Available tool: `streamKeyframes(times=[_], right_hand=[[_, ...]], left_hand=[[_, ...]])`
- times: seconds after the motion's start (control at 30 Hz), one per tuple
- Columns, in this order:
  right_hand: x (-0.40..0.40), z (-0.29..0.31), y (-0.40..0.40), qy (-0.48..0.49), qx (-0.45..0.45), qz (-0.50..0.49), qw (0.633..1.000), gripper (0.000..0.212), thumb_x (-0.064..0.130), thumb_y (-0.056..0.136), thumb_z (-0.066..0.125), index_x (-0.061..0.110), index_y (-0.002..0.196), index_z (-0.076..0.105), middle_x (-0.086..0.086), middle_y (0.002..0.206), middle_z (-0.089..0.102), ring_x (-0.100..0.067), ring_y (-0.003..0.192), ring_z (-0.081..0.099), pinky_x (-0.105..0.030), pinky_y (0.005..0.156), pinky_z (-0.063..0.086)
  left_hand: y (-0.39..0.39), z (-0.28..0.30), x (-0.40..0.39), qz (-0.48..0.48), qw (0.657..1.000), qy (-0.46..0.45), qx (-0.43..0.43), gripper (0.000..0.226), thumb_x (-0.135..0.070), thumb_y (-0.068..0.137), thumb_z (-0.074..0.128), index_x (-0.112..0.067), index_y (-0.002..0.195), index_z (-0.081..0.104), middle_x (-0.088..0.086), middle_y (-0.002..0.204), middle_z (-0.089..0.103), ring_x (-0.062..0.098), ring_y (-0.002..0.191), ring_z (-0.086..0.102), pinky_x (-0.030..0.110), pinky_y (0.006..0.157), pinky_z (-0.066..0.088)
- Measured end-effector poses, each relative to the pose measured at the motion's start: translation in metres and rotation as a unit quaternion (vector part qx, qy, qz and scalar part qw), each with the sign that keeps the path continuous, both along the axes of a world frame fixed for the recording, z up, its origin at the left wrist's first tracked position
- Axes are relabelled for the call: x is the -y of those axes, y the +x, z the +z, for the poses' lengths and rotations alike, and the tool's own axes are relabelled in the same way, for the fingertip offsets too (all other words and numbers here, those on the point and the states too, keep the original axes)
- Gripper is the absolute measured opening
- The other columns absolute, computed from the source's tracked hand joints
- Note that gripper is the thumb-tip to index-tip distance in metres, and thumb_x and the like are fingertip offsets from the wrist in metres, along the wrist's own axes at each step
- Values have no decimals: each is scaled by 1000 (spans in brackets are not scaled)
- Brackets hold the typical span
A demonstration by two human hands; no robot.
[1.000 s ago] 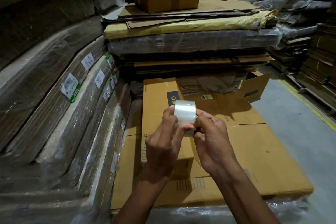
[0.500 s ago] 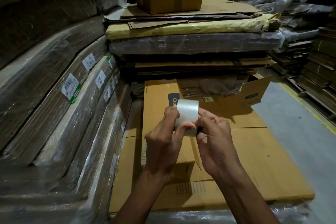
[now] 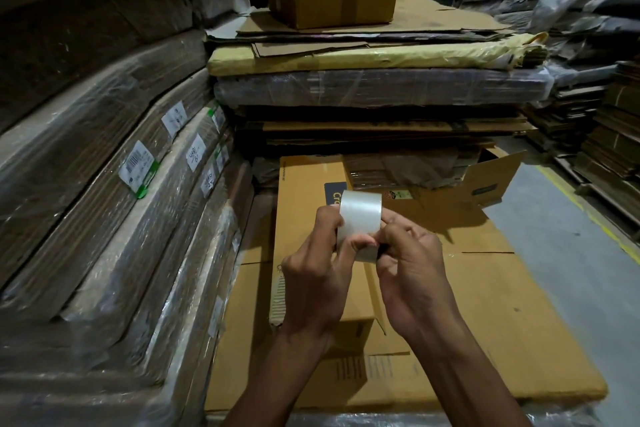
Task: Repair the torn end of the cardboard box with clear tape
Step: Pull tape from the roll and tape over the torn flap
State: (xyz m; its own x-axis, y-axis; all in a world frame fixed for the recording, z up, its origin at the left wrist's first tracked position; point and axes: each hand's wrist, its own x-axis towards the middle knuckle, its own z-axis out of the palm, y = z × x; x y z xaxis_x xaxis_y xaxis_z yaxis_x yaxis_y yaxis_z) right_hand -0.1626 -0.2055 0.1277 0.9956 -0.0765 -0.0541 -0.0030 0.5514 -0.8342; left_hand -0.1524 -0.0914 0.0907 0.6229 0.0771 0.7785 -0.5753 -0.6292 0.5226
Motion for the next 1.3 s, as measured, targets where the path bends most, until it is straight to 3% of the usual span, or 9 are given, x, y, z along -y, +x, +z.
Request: streamKeyframes(times=[0.23,0.33,0.43,0.5,0.6,0.77,0.9,1.13,1.3], right_hand=[[18,-7,12,-91,-6,51,995,29,0,98,52,-1,123,66,-14,111,75,-23,101,69,-33,82,57],[22,-9,17,-188,3,56,981,29,4,96,59,4,123,68,-8,109,76,-26,107,68,-37,84,54],[27,-11,20,-279,22,75,957,29,16,89,67,12,117,74,-4,111,76,-27,112,66,-43,94,50],[32,-9,21,-311,35,99,945,26,16,90,65,9,112,77,-5,107,77,-25,107,68,-40,92,51],[32,-4,16,-279,57,138,949,34,25,85,60,-4,94,75,-17,89,71,-27,86,62,-31,72,48],[26,0,10,-291,75,90,950,50,47,98,48,11,82,80,-7,80,76,-13,78,69,-29,73,46],[25,-11,18,-347,146,-66,924,58,46,103,34,17,72,74,0,74,73,-14,70,67,-30,66,48],[16,-30,20,-387,218,-110,889,79,62,103,16,10,58,56,-5,52,49,-17,47,47,-41,46,32],[11,-28,18,-421,269,-50,865,94,74,95,1,13,58,61,-1,51,53,-14,47,51,-25,44,31]], left_hand=[[4,25,-24,-96,965,-164,-180,14,-16,88,78,-13,102,74,-7,98,75,3,93,73,21,71,60],[7,28,-36,-89,978,-93,-163,5,-16,87,79,-13,90,78,-8,80,74,5,73,72,31,62,62],[9,31,-46,-23,989,90,-112,14,-38,85,75,-25,89,74,-15,68,65,2,60,61,35,52,54],[12,35,-52,-46,976,186,-101,32,-47,82,69,-32,110,69,-20,92,63,3,83,58,35,67,53],[17,42,-54,-230,937,168,-200,51,-39,82,66,-28,131,61,-14,131,56,9,123,52,29,96,49],[16,31,-44,-247,931,22,-268,42,-36,74,71,-29,116,68,-12,111,68,14,107,65,41,73,62],[13,22,-37,-268,911,-117,-291,28,-36,72,70,-25,98,72,-3,100,69,12,94,68,26,63,57],[3,23,-25,-236,907,-105,-333,27,-45,73,59,-22,61,63,-14,64,58,4,66,53,18,56,39],[-1,29,-27,-226,917,-60,-322,35,-44,74,52,-17,59,69,-12,57,59,1,59,53,23,52,38]])
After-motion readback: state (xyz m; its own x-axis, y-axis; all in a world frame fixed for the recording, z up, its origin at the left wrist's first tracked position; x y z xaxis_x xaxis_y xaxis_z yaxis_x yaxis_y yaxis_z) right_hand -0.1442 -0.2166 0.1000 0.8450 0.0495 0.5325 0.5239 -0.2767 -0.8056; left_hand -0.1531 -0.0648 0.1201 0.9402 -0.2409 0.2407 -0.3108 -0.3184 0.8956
